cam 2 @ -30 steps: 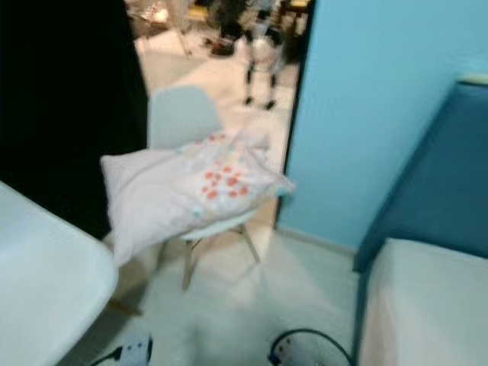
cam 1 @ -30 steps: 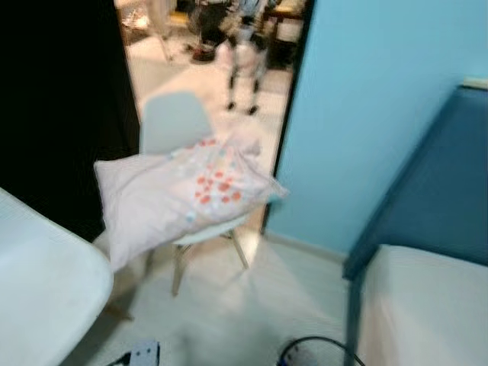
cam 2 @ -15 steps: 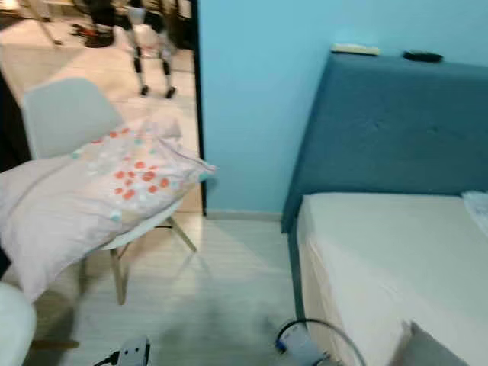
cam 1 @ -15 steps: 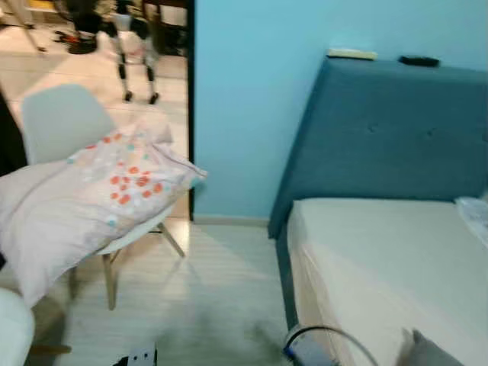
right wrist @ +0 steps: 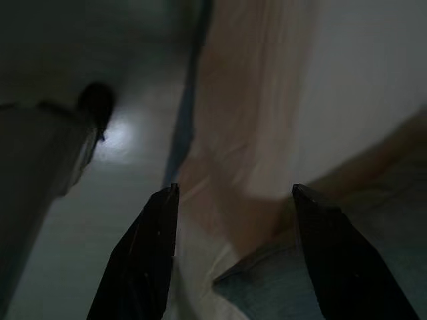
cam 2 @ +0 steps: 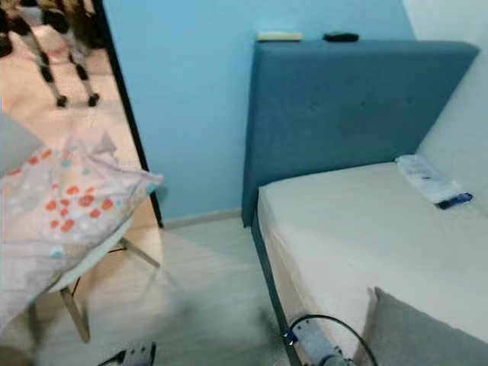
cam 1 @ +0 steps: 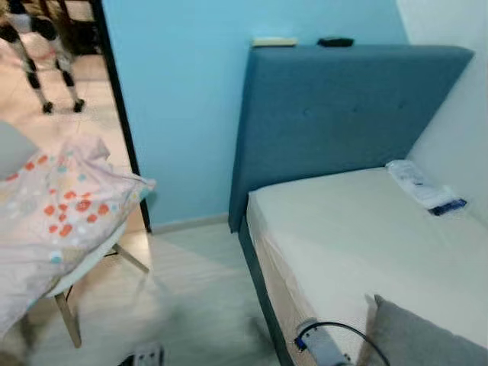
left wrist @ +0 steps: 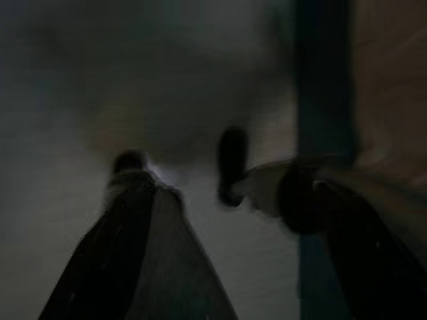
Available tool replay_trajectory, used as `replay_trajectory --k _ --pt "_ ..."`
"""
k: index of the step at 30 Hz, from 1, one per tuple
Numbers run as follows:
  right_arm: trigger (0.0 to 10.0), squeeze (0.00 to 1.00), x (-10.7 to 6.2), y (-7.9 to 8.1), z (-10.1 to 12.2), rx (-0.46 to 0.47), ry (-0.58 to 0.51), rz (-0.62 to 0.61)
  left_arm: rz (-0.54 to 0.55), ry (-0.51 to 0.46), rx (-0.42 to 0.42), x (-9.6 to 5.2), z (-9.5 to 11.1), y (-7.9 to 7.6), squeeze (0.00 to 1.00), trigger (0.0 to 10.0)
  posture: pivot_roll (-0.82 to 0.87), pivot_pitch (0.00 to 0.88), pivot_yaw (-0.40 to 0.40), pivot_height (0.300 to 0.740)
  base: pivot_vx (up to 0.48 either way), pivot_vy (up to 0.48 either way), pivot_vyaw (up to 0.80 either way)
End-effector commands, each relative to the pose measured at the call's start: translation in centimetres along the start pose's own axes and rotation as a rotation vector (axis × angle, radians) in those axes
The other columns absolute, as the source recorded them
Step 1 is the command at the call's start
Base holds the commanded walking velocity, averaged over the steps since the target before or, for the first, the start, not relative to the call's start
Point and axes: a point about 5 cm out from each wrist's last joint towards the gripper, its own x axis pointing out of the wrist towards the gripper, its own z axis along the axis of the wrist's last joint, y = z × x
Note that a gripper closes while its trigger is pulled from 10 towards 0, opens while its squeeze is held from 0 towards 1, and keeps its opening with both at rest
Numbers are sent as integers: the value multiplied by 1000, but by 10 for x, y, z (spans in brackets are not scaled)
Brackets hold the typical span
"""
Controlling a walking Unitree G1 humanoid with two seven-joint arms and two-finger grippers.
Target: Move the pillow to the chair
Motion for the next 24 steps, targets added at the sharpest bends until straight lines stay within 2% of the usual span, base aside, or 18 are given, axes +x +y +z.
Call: replay_trajectory --k 1,4,5,12,22,24 --pt "10000 0 0 7 -6 13 17 11 15 66 -33 -4 -19 4 0 10000 44 43 -99 740 0 0 -738" --pt "10000 0 0 5 -3 54 3 -2 10 63 -38 -4 -19 4 0 10000 45 44 -99 740 0 0 -738" --pt "10000 0 1 3 5 120 -29 -7 0 58 -40 -5 -19 4 0 10000 42 46 -97 740 0 0 -738" --pt "10000 0 1 1 15 154 -61 -12 -12 49 -43 -5 -18 4 0 10000 37 46 -92 740 0 0 -738" --pt "10000 0 1 -1 15 206 -68 -24 -21 43 -54 -4 -17 3 0 10000 35 48 -92 740 0 0 -738" --pt "10000 0 1 0 21 326 -98 -3 -22 44 -56 -4 -17 2 0 10000 35 48 -92 740 0 0 -738"
